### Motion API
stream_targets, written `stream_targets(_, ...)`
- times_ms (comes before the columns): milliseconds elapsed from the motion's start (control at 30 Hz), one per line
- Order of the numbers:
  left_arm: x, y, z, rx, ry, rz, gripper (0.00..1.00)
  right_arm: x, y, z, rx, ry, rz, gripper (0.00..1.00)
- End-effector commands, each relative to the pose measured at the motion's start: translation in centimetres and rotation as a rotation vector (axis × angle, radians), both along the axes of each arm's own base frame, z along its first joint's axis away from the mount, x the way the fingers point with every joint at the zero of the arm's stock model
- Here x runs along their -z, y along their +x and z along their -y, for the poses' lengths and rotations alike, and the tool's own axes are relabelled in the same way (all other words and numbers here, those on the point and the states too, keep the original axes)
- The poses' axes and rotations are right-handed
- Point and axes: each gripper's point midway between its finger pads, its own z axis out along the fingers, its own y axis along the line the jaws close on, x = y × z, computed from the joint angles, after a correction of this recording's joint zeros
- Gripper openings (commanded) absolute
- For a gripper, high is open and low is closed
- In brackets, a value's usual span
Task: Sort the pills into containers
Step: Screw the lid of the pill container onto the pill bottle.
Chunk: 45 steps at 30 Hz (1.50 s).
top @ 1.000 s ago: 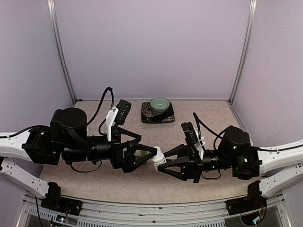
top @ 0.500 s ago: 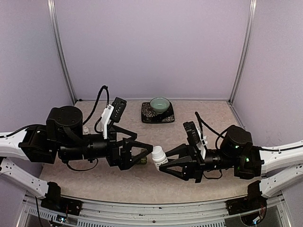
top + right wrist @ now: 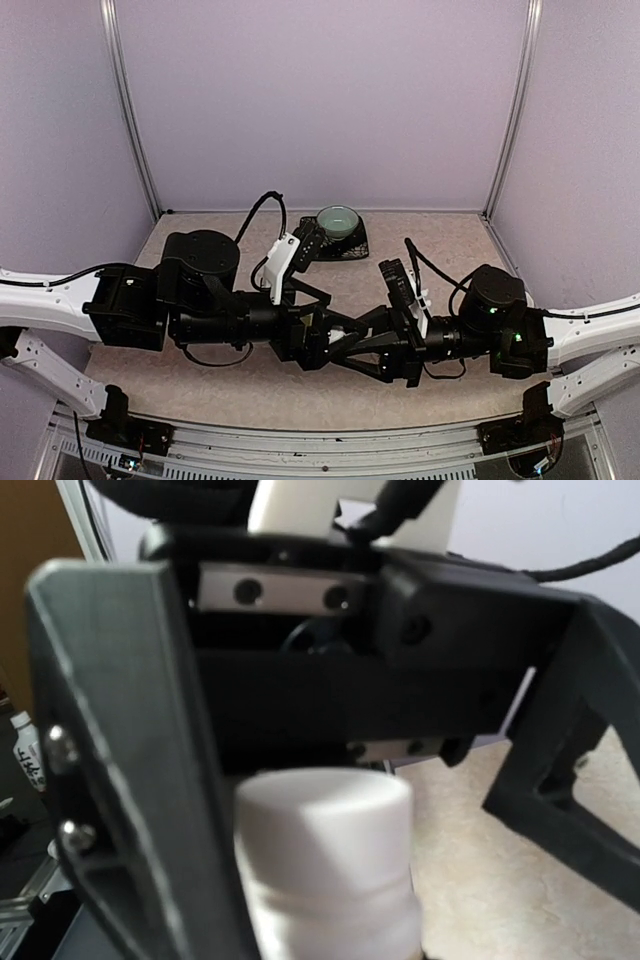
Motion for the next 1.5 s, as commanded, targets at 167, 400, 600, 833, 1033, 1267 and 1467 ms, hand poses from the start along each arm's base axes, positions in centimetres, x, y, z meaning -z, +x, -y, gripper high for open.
stream_targets(167,-4.2,0.0,-1.0,-0.001,-0.131,0.020,0.99,-1.2,0.3,-0.1,0.011,0.034,0.017,0.25)
stream_targets(400,-4.3,0.4,-1.4,-0.019,-0.134,0.022,0.99,-1.3,0.2,0.1,0.009,0.042,0.017,0.25)
stream_targets(600,-3.2,0.3,-0.9,-0.012,-0.108,0.008,0.99,-1.7,0.2,0.2,0.009,0.050,0.018,0.25)
stream_targets(833,-2.6,0.7,-1.2,-0.019,-0.096,-0.002,0.98,-2.0,0.1,0.3,0.003,0.060,0.019,0.25)
stream_targets(1033,-1.7,1.3,-1.8,-0.051,-0.072,-0.012,0.96,-2.3,-0.1,0.5,-0.002,0.073,0.021,0.25)
stream_targets(1267,-1.5,1.6,-2.4,-0.066,-0.066,-0.021,0.94,-2.5,-0.2,0.7,-0.003,0.081,0.023,0.25)
stream_targets(1467,-1.4,1.7,-3.4,-0.087,-0.061,-0.027,0.93,-2.6,0.0,1.1,0.012,0.082,0.025,0.25)
